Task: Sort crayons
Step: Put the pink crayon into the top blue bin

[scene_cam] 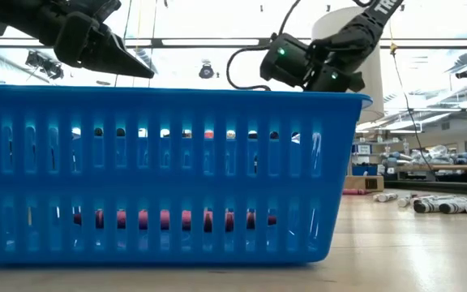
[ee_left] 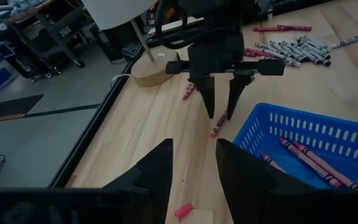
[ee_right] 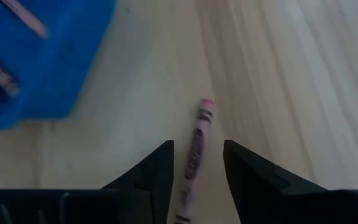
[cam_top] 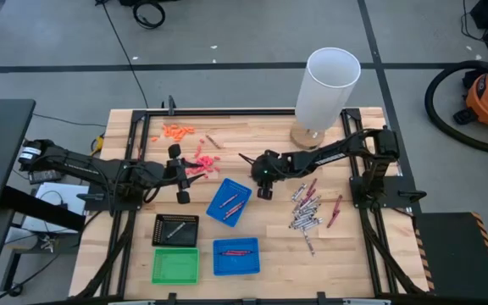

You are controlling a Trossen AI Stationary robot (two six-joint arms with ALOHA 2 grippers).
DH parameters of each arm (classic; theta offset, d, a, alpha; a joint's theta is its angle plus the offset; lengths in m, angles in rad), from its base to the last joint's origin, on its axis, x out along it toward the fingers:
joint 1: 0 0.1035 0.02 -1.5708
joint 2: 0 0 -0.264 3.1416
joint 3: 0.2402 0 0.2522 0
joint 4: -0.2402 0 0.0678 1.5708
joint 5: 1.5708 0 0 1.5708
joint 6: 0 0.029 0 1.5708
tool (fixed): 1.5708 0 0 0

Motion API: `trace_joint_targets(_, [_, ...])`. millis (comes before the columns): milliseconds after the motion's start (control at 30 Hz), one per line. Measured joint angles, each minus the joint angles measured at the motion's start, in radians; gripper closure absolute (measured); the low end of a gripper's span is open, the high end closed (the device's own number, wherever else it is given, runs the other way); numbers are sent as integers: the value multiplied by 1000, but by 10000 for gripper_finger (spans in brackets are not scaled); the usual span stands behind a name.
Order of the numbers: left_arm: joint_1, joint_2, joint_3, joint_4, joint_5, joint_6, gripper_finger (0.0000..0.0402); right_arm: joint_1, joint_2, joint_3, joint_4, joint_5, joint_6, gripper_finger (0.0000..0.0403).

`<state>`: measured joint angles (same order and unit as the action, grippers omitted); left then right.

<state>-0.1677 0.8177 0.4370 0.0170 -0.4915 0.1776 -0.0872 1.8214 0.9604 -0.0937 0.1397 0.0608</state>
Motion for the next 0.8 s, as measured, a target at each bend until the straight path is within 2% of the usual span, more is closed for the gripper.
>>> trace_joint_targets(233, [0, 0, 0, 0, 0, 0, 269, 2, 2, -59, 38, 23, 65, 263])
trace_joint_targets(600, [0, 0, 0, -6, 15, -10, 269, -3, -3, -64, 23, 14, 78, 375])
trace_joint_targets(800, [0, 0, 0, -9, 20, -10, 269, -7, -38, -65, -52, 43, 78, 378])
